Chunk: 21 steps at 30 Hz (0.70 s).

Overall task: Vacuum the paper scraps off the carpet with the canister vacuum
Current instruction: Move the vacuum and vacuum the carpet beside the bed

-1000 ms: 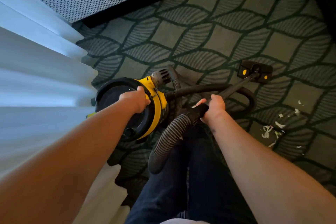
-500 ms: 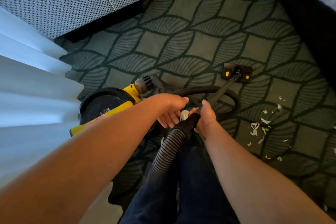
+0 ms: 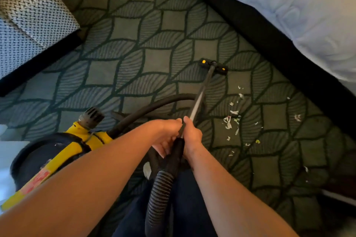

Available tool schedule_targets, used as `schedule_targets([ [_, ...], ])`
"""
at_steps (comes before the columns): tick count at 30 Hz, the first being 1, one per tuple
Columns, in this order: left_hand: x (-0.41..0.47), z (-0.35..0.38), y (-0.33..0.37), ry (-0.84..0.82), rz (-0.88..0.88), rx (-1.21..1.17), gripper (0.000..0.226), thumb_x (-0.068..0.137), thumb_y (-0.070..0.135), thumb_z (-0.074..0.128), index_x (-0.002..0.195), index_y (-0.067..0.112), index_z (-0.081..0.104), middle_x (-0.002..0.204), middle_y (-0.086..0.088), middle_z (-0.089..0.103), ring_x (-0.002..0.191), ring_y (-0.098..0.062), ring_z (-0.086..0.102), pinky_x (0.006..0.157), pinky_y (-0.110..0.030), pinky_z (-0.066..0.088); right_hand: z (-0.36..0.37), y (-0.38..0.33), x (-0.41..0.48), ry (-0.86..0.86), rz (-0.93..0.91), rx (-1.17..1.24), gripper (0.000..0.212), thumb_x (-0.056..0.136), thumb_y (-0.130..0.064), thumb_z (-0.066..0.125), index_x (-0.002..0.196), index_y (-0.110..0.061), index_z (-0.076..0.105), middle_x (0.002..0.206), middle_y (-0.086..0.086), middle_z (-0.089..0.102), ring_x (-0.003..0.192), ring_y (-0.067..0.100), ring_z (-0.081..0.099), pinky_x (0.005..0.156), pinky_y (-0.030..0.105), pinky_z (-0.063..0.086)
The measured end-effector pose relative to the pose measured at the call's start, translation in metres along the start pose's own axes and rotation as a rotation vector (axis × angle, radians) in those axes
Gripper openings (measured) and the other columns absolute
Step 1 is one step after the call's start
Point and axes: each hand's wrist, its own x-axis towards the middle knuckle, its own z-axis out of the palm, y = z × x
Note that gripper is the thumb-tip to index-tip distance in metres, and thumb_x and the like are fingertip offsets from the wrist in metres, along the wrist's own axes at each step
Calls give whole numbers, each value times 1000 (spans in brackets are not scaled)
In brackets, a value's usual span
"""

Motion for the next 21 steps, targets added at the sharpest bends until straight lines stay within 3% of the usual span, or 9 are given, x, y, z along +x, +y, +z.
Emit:
schedule_targets([
  [2,1,15,24,2,33,8,85,96,64,9,122,0,57,100,-24,65,100,-35,64,88,-43,52,-21,-21,4,18,-1,36,28,93,-33,63,81,-8,57,76,16,63,72,31,64,64,38,55],
  [4,7,33,51,3,55,25,85,96,66,11,125,1,57,107,-23,65,99,-34,64,87,-43,54,-43,-43,8,39,-24,62,28,94,-32,62,80,-9,54,78,15,61,80,32,64,62,33,52],
  [6,16,54,76,10,61,-9,84,95,68,15,120,1,59,107,-23,65,97,-33,65,85,-43,55,-65,-64,18,48,-32,63,26,94,-32,62,87,-8,56,85,16,63,90,34,66,72,39,56],
  [9,38,83,110,31,83,-91,79,94,68,19,104,2,61,97,-21,66,95,-34,65,87,-45,54,-96,-91,42,76,-29,32,29,91,-34,63,91,-6,56,85,15,63,90,34,64,87,47,55],
  [11,60,102,132,66,111,-136,81,92,69,20,111,0,59,97,-21,66,88,-34,66,83,-45,56,-116,-105,66,91,-36,20,35,91,-36,63,102,-3,59,87,15,63,87,33,64,81,43,54],
  [15,107,135,169,212,168,-127,85,86,72,24,124,5,59,116,-23,65,101,-35,67,91,-49,54,-151,-124,116,120,-46,29,48,91,-38,61,121,0,59,98,17,66,82,32,63,65,34,48],
  [19,144,165,190,226,149,-162,85,81,76,28,118,8,62,94,-18,70,80,-29,69,86,-44,57,-183,-128,166,91,-7,39,51,92,-43,59,123,-3,60,108,19,67,96,35,65,76,40,53],
  [21,164,174,192,241,106,-148,86,76,78,31,119,9,60,97,-18,69,79,-30,69,79,-41,59,-197,-120,186,51,1,28,46,94,-40,57,120,-3,60,103,17,68,96,33,66,84,44,55],
])
